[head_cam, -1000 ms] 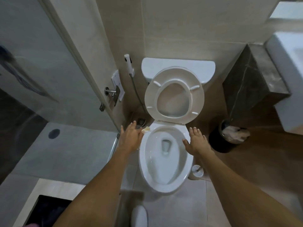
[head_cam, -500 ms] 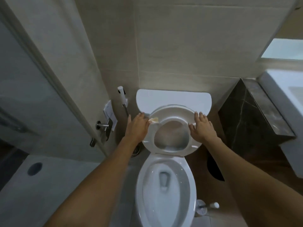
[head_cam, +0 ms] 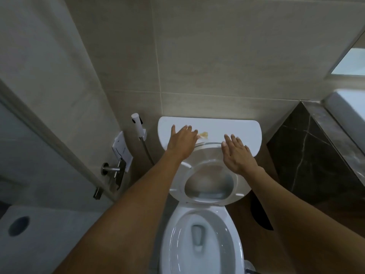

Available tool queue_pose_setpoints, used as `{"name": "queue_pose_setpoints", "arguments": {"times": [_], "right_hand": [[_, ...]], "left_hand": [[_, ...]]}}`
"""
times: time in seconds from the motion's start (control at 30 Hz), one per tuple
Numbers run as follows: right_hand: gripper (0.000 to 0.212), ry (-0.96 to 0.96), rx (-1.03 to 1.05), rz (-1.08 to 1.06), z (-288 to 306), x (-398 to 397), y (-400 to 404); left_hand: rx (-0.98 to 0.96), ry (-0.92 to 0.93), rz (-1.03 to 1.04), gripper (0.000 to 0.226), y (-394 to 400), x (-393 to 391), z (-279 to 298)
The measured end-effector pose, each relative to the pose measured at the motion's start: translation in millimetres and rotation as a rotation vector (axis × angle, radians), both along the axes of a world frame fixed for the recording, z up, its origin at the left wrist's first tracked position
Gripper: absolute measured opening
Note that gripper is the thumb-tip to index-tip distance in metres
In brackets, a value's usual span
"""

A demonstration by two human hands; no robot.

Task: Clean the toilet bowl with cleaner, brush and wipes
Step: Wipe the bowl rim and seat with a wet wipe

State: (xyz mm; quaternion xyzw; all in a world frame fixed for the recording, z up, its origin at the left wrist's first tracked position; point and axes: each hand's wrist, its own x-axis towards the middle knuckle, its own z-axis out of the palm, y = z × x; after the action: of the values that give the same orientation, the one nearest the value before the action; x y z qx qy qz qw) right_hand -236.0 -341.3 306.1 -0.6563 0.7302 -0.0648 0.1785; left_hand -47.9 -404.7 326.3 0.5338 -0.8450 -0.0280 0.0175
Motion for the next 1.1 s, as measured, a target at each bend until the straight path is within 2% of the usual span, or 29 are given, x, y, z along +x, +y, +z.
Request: {"name": "queue_pose_setpoints", "arguments": {"times": [0.13, 0.23, 0.37, 0.53, 0.7, 0.83, 1.1], "right_hand": [[0.057, -0.037, -0.037, -0.007, -7.1, -0.6, 3.6], [0.055, -0.046, -0.037, 0.011, -7.8, -0.8, 14.5], [0.055, -0.015, -0.039, 0.061, -4.9, -0.8, 42.1], [0.048, 0.061, -0.106, 0.157, -1.5, 2.1, 93.4], [0.059, 0.167, -0.042, 0.213, -7.9, 11.3, 153.0], [0.063, 0.235, -0.044, 0.259, -28.3, 17.5, 204.4], [0.076, 0.2, -0.126, 0.374, -104.1, 25.1, 299.1]], "left_hand": [[0.068, 0.047, -0.046, 0.043, 9.1, -9.9, -13.5], [0.127, 0.166, -0.006, 0.044, 22.0, -8.5, -23.5], [0.215, 0.291, -0.068, 0.053, 55.1, 0.7, -29.5], [0.197, 0.225, -0.142, 0.055, 107.7, 14.2, -26.8], [0.191, 0.201, -0.117, 0.051, 168.0, 21.6, -30.8], [0.141, 0.168, -0.088, 0.052, 222.8, 29.0, -57.3], [0.141, 0.133, -0.075, 0.064, 320.5, 50.3, -131.1]]}}
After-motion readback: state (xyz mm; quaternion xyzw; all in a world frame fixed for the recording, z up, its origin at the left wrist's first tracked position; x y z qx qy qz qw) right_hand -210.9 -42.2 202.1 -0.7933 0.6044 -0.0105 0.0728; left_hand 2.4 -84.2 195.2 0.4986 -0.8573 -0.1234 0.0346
